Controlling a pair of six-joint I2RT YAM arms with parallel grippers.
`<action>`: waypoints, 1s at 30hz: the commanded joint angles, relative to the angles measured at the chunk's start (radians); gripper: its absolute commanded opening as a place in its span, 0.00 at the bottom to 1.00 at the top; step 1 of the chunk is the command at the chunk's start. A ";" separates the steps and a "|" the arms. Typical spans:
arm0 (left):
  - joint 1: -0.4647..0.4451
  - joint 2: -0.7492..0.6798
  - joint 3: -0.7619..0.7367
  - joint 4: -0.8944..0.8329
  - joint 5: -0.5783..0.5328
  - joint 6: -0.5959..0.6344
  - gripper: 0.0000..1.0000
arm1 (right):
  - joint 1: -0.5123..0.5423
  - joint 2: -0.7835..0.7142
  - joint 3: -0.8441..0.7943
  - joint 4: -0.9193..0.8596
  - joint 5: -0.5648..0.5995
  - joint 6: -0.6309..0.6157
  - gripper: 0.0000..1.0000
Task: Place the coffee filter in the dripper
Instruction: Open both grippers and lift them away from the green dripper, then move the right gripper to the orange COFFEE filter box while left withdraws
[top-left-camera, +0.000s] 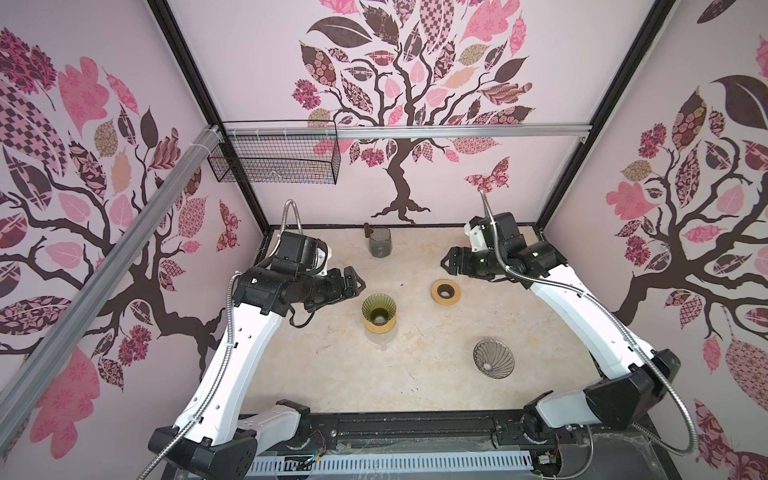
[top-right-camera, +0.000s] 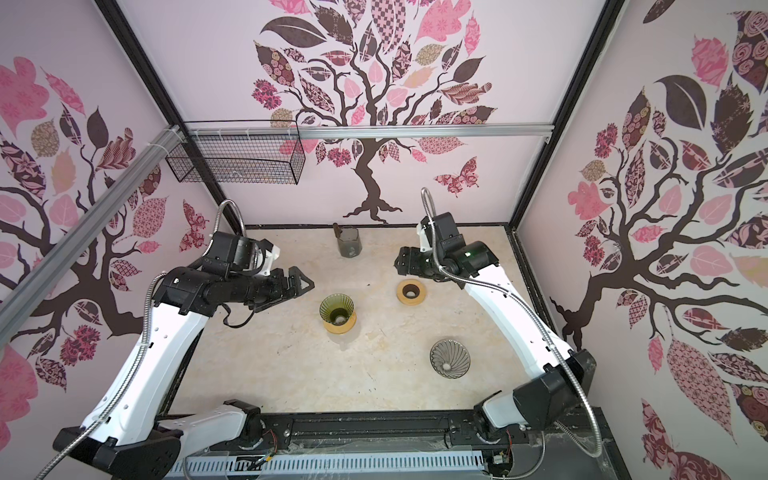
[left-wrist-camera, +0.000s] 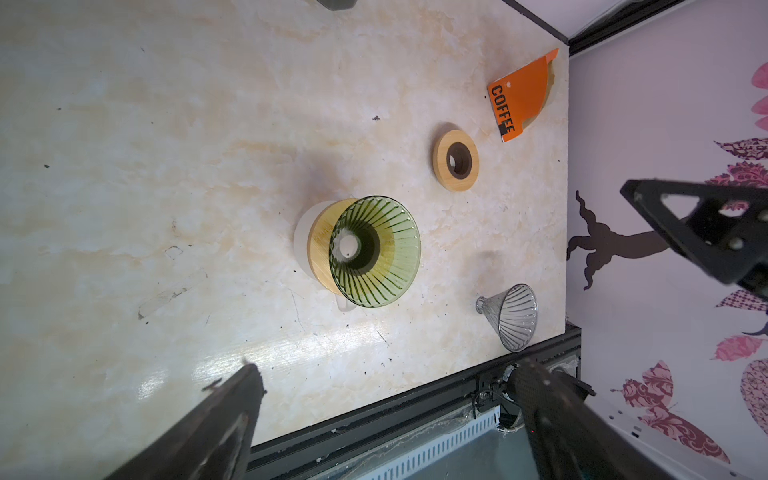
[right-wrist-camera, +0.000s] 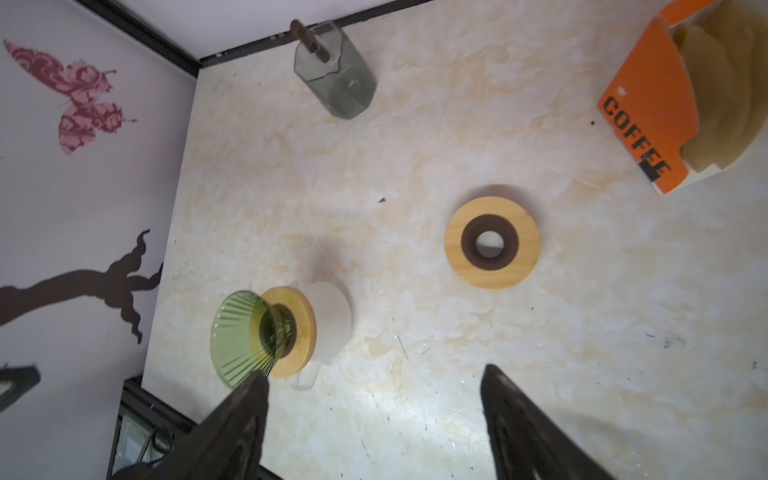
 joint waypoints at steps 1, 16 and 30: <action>-0.002 -0.047 -0.071 0.091 0.091 0.037 0.98 | -0.077 0.097 0.034 0.082 0.058 -0.020 0.95; 0.000 -0.164 -0.333 0.227 0.132 -0.024 0.98 | -0.316 0.392 0.101 0.214 0.029 -0.098 1.00; 0.000 -0.133 -0.336 0.254 0.087 -0.027 0.98 | -0.328 0.502 0.077 0.343 -0.025 -0.039 1.00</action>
